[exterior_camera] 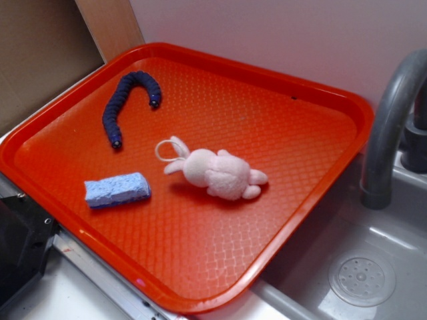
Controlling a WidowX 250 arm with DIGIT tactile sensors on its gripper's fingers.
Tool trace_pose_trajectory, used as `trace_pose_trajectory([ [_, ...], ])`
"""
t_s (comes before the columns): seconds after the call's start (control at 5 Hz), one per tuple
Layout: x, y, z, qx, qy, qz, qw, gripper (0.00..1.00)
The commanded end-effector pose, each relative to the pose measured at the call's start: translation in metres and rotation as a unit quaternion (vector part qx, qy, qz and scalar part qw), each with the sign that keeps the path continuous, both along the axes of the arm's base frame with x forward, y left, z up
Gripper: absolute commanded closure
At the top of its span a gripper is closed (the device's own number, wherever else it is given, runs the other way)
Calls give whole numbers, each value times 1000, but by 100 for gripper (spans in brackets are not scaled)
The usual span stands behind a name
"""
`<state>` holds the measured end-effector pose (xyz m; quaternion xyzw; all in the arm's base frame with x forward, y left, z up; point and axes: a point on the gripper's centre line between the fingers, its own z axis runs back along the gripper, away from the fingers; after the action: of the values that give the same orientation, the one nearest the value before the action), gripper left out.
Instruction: Grab the pink bunny.
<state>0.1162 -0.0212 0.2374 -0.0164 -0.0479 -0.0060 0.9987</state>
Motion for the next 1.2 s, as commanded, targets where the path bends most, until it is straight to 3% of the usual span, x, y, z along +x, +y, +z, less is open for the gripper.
trace_pose_trajectory([
  [0.0, 0, 0, 0, 0, 0, 0, 1000, 0],
  [0.4, 37, -22, -28, 11, -5, -154, 988, 0],
  [0.6, 60, -39, -47, 4, -19, -268, 963, 0],
  [0.8, 83, -66, -77, 15, -27, -386, 922, 0],
  [1.0, 92, -86, -105, -3, -25, -470, 882, 0],
])
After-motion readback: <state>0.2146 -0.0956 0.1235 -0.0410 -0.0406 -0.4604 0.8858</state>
